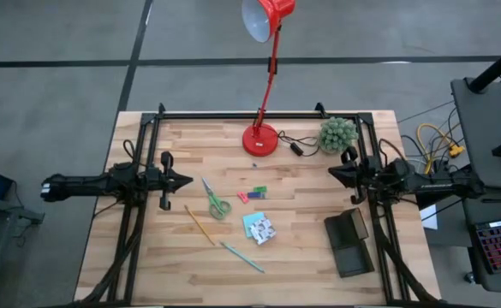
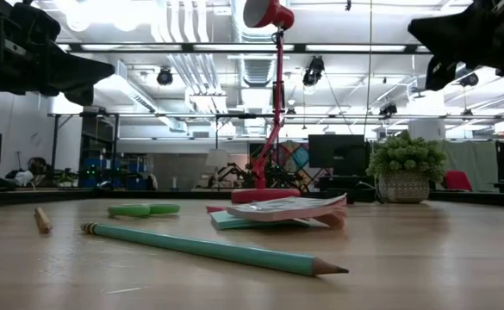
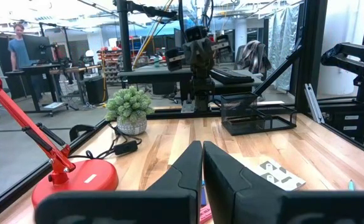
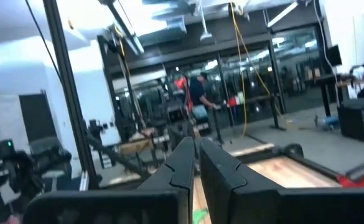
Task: Pick and place office supplies into organizer
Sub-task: Put the pink sticky note into the black desk organizer
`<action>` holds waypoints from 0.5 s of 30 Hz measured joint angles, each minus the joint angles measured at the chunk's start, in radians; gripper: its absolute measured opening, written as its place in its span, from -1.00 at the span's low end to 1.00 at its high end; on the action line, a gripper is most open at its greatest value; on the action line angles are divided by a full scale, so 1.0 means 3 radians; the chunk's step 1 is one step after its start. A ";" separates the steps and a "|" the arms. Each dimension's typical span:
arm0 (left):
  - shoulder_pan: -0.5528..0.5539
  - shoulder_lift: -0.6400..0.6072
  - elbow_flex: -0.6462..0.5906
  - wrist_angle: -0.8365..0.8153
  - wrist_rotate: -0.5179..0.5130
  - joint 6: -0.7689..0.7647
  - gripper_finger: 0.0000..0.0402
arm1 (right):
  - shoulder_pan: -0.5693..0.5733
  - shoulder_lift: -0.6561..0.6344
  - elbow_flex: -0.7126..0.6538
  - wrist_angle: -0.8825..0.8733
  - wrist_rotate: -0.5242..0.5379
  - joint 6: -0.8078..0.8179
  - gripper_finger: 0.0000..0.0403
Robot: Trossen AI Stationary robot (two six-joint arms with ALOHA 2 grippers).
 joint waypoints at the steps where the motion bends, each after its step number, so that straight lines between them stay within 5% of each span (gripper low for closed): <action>1: -0.0001 0.0000 0.0000 0.0000 -0.0001 0.0001 -1.00 | 0.0001 0.0000 0.0000 -0.0008 0.0000 0.0001 -0.91; 15: 0.0000 -0.0002 0.0000 0.0427 0.0000 0.0001 -1.00 | 0.0000 0.0001 0.0000 0.0002 0.0000 0.0001 -0.91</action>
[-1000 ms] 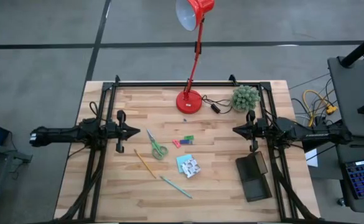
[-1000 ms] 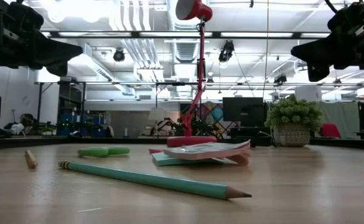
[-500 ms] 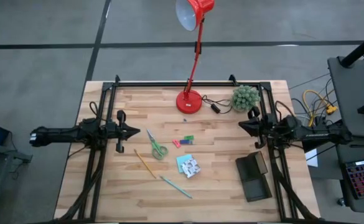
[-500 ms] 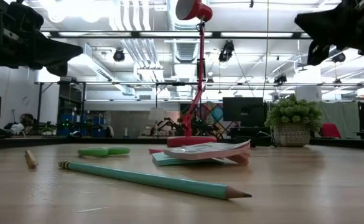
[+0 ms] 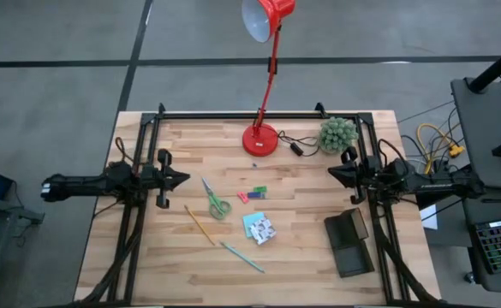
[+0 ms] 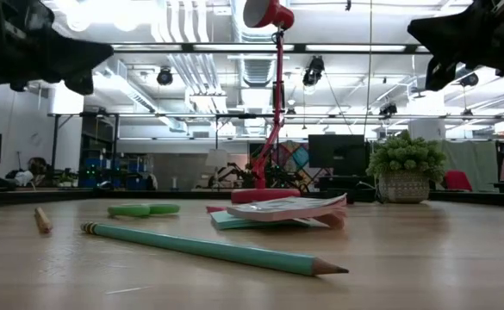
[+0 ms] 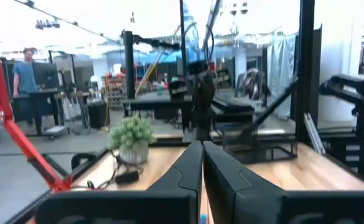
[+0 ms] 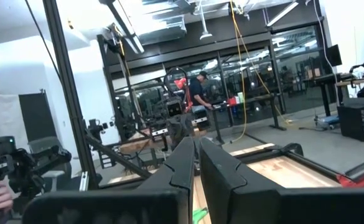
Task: Pick and place office supplies into organizer
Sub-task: Put the pink sticky note into the black desk organizer
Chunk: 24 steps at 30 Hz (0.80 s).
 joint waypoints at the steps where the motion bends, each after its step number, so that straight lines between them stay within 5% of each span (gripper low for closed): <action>1: 0.0000 0.0000 0.0000 0.0069 0.0001 -0.0003 -1.00 | 0.0000 -0.0001 0.0000 0.0001 0.0000 0.0000 -0.91; 9: -0.0003 0.0000 0.0000 0.0403 0.0082 -0.0284 -1.00 | 0.0000 0.0000 0.0000 0.0082 0.0005 -0.0329 -0.91; 14: -0.0003 0.0020 0.0000 0.0478 0.0082 -0.0021 -1.00 | 0.0000 0.0013 0.0000 0.0116 0.0021 -0.0756 -0.91; 17: -0.0003 0.0026 0.0000 0.0551 -0.0022 -0.0008 -1.00 | 0.0000 0.0078 -0.0001 0.0262 0.0356 -0.0778 -0.91; 20: -0.0003 0.0063 -0.0001 0.0768 -0.0343 -0.0269 -0.99 | 0.0000 0.0193 -0.0001 0.0390 0.0429 -0.0767 -0.84; 24: -0.0003 0.0175 0.0015 0.0824 -0.0335 -0.0444 -0.92 | 0.0000 0.0411 0.0028 0.0400 0.0259 -0.0773 -0.66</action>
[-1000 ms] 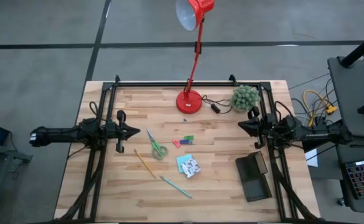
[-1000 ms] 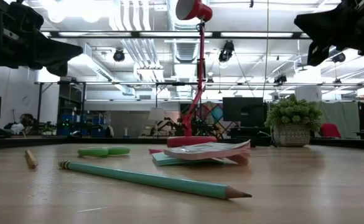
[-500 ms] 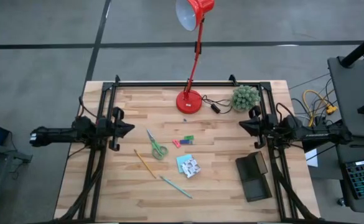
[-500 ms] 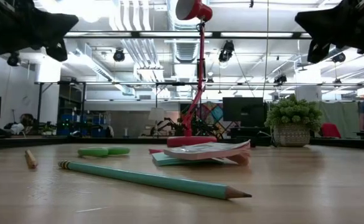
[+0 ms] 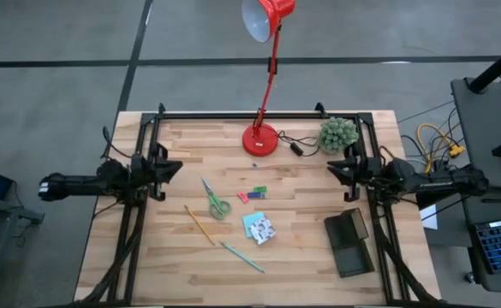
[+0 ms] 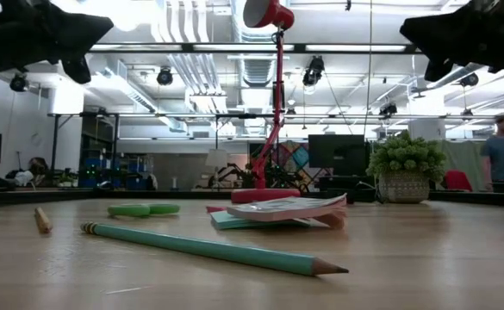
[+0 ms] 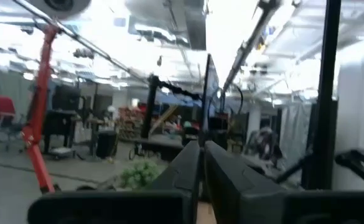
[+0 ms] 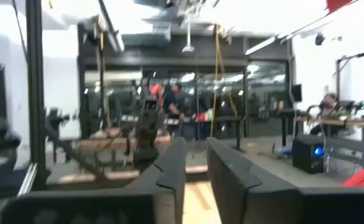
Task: Pick and place office supplies into organizer
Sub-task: Put the pink sticky note into the black desk organizer
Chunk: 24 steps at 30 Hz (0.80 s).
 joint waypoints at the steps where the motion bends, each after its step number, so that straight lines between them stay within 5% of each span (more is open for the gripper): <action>1: 0.0000 0.0047 0.0002 -0.0001 0.0019 0.0000 -0.89 | 0.0002 0.0081 0.0021 -0.0007 -0.0004 0.0035 -0.60; 6: 0.0000 0.0283 0.0004 0.0247 0.0074 0.0001 -0.78 | 0.0001 0.0578 0.0276 0.0001 -0.0074 0.0377 -0.35; 11: 0.0000 0.0529 0.0005 0.0662 0.0493 0.0000 -0.70 | 0.0014 0.1272 0.0688 0.0005 -0.0525 0.0500 -0.21; 15: -0.0001 0.0668 0.0006 0.0873 0.0796 0.0000 -0.67 | 0.0110 0.1828 0.0966 -0.0005 -0.0540 0.0496 -0.19; 24: -0.0001 0.0709 0.0011 0.0924 0.0820 0.0004 -0.67 | 0.0477 0.2550 0.1804 -0.0600 -0.0495 0.0450 -0.23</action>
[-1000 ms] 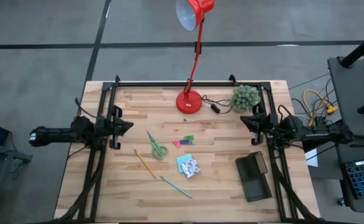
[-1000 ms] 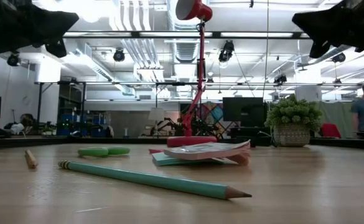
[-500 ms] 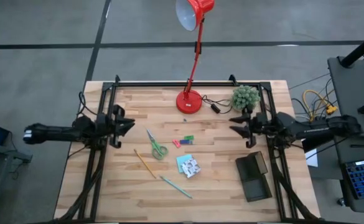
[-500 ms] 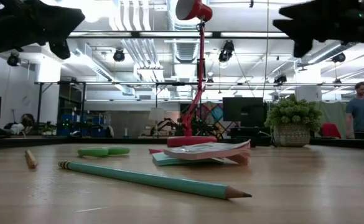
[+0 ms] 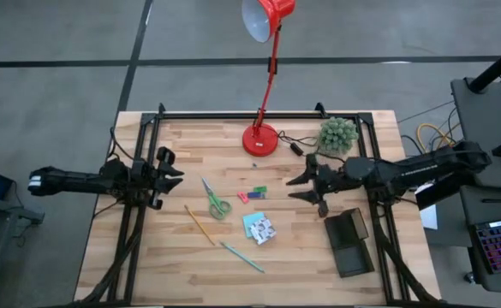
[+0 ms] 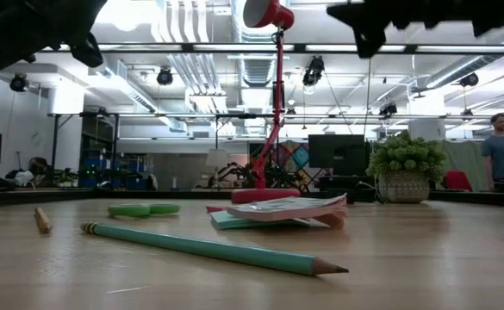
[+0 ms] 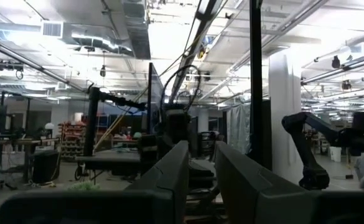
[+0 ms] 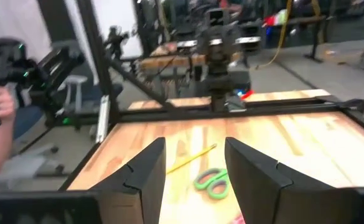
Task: Pick and place office supplies into organizer
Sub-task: Put the pink sticky note into the black desk organizer
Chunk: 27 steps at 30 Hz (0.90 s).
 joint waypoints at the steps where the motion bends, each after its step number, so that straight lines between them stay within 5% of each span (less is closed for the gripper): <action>1: 0.0000 -0.0010 0.0000 -0.0001 0.0000 0.0000 -0.67 | 0.0082 0.0050 0.0113 -0.0126 0.0066 -0.0050 -0.23; 11: 0.0000 -0.0019 0.0000 0.0016 -0.0015 0.0022 -0.67 | 0.1033 0.0609 0.1087 -0.1550 0.1834 -0.0534 -0.24; 27: 0.0001 -0.0027 -0.0010 0.0019 -0.0019 0.0021 -0.67 | 0.1336 0.1336 0.1673 -0.2196 0.1893 -0.0122 -0.35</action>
